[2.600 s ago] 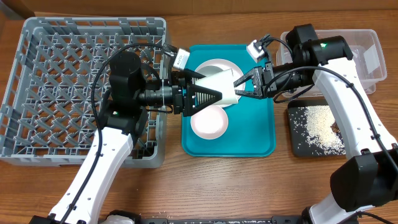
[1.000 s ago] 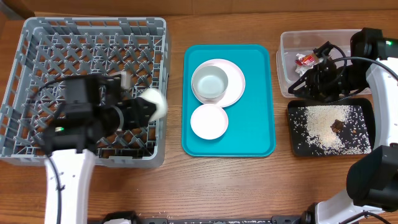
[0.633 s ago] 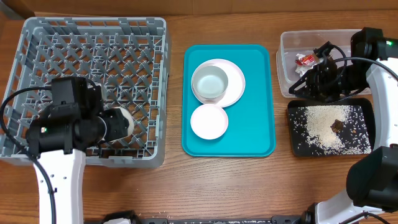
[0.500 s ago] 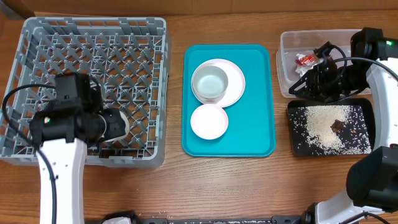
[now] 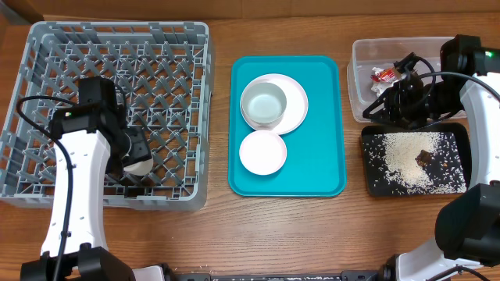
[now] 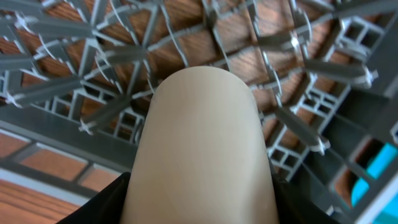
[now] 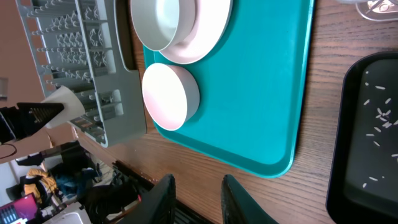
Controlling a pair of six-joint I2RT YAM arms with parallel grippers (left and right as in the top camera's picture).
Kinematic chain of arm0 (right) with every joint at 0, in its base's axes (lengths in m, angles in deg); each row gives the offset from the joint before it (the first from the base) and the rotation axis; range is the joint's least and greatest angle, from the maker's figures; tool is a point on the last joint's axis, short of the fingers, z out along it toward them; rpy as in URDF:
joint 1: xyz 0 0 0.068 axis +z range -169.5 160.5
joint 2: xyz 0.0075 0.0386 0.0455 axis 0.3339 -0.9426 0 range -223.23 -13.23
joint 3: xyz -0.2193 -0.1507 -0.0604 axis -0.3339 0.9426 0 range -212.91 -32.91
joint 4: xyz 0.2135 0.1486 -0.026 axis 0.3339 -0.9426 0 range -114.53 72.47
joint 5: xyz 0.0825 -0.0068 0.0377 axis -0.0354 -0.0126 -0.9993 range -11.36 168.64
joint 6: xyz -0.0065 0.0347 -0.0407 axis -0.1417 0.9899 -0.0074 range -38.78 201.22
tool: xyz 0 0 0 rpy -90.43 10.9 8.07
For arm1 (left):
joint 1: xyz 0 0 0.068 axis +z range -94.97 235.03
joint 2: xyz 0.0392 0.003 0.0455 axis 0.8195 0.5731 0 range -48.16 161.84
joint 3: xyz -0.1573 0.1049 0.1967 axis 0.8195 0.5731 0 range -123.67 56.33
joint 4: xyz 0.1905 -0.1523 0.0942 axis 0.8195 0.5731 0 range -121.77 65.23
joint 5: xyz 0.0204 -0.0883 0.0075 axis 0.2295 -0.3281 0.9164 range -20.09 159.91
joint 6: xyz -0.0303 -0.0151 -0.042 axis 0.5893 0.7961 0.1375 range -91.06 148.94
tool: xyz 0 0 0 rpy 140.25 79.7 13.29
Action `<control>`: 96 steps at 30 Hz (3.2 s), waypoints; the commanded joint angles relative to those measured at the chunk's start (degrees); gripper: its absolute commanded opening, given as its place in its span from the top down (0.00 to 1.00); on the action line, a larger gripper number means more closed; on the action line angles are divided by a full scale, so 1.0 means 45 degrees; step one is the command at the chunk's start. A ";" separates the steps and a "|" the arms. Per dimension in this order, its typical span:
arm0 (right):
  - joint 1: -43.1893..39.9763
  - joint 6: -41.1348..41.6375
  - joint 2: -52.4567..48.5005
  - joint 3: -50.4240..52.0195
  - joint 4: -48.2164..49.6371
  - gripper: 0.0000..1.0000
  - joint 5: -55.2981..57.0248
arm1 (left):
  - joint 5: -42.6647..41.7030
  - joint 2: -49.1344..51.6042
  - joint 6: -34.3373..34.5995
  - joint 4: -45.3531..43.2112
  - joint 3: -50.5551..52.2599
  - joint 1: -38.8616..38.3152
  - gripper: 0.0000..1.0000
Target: Sort waste into correct bins and load items into the dishwasher
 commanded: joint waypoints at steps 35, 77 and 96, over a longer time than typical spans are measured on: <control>0.0049 0.0015 0.0427 -0.0185 -0.0073 0.70 0.0034 | -0.1010 0.1812 -0.0155 -0.0792 -0.0476 0.0593 0.00; -0.1127 0.5639 0.0427 -0.0185 -0.0146 0.01 0.5974 | -0.0850 0.4969 0.2093 -0.4634 -0.1996 -1.1837 0.13; -0.1127 0.5639 0.0427 -0.0185 -0.0146 0.02 0.5979 | -0.1035 0.5275 0.1763 -0.3060 -0.3784 -1.2065 0.96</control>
